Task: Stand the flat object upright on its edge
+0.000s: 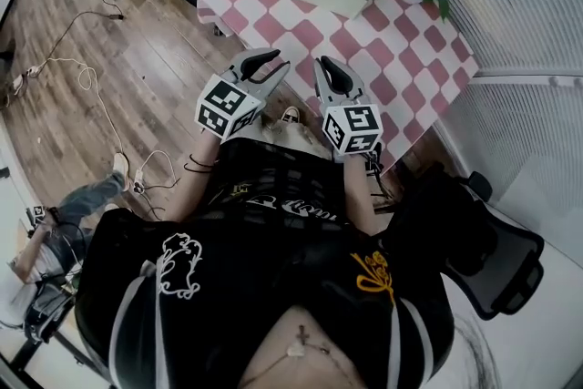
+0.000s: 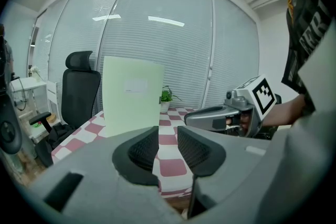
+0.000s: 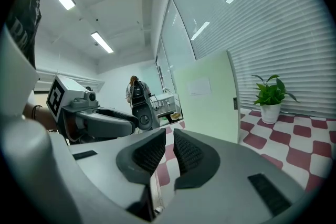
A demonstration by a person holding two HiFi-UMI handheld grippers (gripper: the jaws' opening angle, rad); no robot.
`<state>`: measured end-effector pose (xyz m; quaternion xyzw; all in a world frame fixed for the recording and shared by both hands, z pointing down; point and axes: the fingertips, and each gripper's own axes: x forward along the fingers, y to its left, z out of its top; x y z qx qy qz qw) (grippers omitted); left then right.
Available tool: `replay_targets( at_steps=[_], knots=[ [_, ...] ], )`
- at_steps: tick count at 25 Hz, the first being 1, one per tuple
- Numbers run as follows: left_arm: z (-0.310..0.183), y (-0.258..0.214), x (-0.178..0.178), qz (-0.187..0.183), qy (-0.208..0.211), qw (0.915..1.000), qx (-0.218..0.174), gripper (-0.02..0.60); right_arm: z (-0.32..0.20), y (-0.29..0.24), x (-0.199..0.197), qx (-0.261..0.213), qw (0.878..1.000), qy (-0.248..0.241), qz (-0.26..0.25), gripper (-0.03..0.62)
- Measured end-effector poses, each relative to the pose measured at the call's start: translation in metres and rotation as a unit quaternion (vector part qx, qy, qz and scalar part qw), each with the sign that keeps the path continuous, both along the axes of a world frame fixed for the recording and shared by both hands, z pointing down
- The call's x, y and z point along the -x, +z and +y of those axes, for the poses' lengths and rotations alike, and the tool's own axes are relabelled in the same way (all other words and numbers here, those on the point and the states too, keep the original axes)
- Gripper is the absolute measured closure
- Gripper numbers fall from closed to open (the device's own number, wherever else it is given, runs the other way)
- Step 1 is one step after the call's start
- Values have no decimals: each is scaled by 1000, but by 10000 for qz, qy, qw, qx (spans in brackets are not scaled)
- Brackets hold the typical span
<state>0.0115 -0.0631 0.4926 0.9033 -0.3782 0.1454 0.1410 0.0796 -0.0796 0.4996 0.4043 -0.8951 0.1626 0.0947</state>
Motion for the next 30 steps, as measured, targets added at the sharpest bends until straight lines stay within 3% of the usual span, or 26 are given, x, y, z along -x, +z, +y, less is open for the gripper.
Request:
replay_targets(
  at_steps=[8,15,30],
  knots=[
    [7,-11,-6,-42,403,9991,-132,462,7,-7,-5,-118,9993,348,54,545],
    [41,-11,10,43,728,9972,-179,462,45,-1,23,-55,9986,484,218,545],
    [154,2,86,163,1073,9940,-106,462,169,14,99,115,9958,810,402,551]
  ],
)
